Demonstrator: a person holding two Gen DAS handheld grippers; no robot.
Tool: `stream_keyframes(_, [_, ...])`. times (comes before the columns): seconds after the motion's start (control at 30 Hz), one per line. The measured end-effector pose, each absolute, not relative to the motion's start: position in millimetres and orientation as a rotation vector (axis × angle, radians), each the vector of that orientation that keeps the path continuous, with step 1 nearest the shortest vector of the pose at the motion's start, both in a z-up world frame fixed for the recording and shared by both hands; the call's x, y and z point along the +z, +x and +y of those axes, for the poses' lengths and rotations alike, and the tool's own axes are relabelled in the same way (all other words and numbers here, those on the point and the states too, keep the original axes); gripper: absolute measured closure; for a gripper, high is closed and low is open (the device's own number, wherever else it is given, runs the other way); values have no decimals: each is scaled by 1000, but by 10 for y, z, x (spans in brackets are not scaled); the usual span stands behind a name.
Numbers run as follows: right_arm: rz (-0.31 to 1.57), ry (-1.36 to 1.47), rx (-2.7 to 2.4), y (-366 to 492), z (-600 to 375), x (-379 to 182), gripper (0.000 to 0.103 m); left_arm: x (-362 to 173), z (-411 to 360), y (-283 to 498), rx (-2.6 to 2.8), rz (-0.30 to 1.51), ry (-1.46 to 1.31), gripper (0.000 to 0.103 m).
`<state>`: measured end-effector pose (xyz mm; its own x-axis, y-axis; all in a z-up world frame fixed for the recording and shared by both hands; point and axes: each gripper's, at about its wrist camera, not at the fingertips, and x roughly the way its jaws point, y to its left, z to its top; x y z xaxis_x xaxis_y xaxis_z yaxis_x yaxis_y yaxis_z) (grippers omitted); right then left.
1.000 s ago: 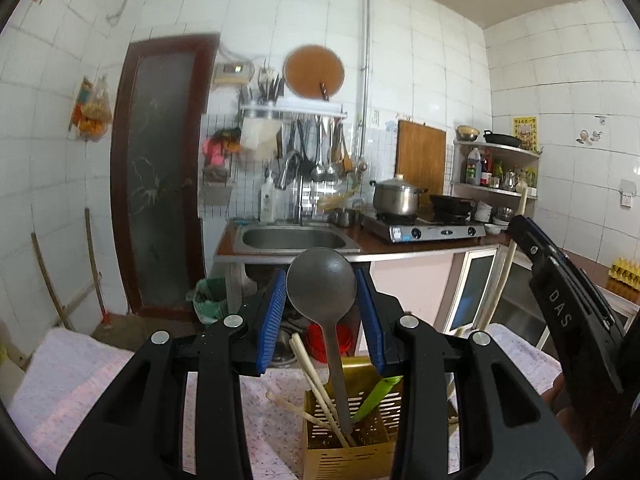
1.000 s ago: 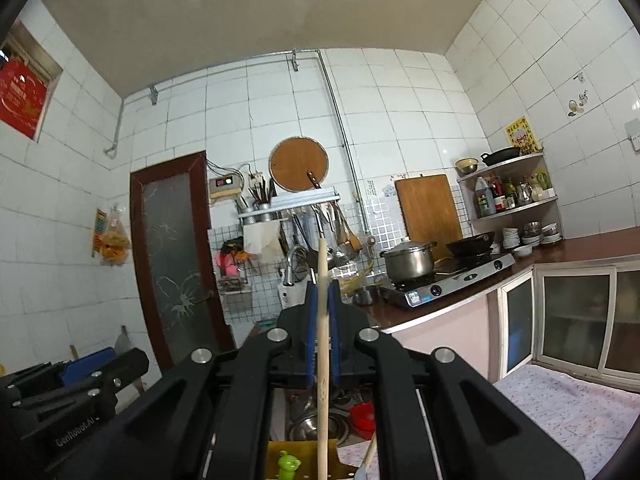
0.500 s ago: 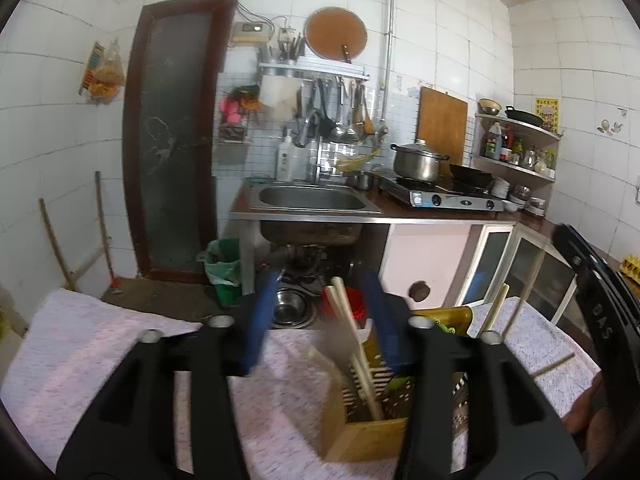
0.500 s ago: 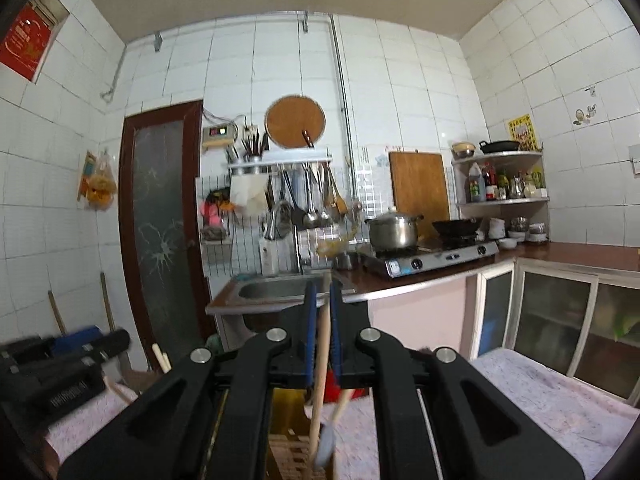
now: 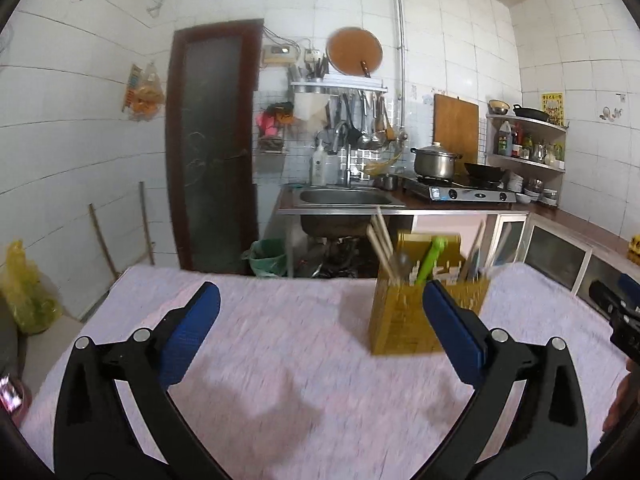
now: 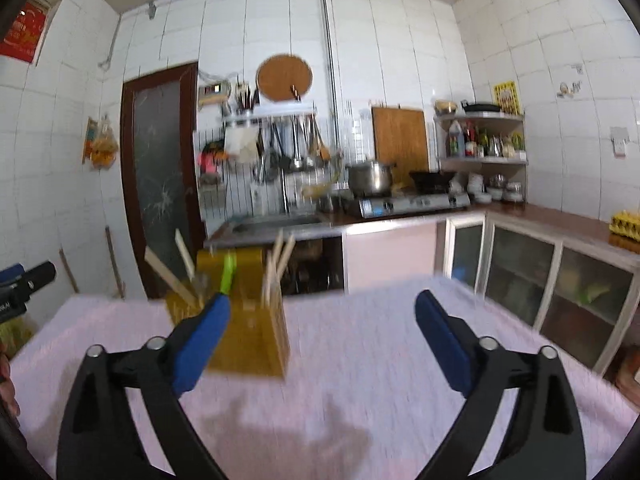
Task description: Organize utensils
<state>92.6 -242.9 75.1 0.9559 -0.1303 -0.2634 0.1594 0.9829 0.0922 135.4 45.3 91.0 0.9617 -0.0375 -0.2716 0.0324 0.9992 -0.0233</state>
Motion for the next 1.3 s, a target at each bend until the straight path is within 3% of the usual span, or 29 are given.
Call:
stream_keyframes(0.23, [353, 124, -148, 572, -2401, 108, 5, 273, 292, 657, 22, 258, 18, 5])
stream_keyframes(0.5, [277, 67, -114, 289, -2241, 53, 5, 36, 123, 320, 22, 212, 64, 5])
stream_keyframes(1.3, [226, 41, -116, 143, -2144, 74, 4, 12, 198, 455, -13, 266, 7, 5])
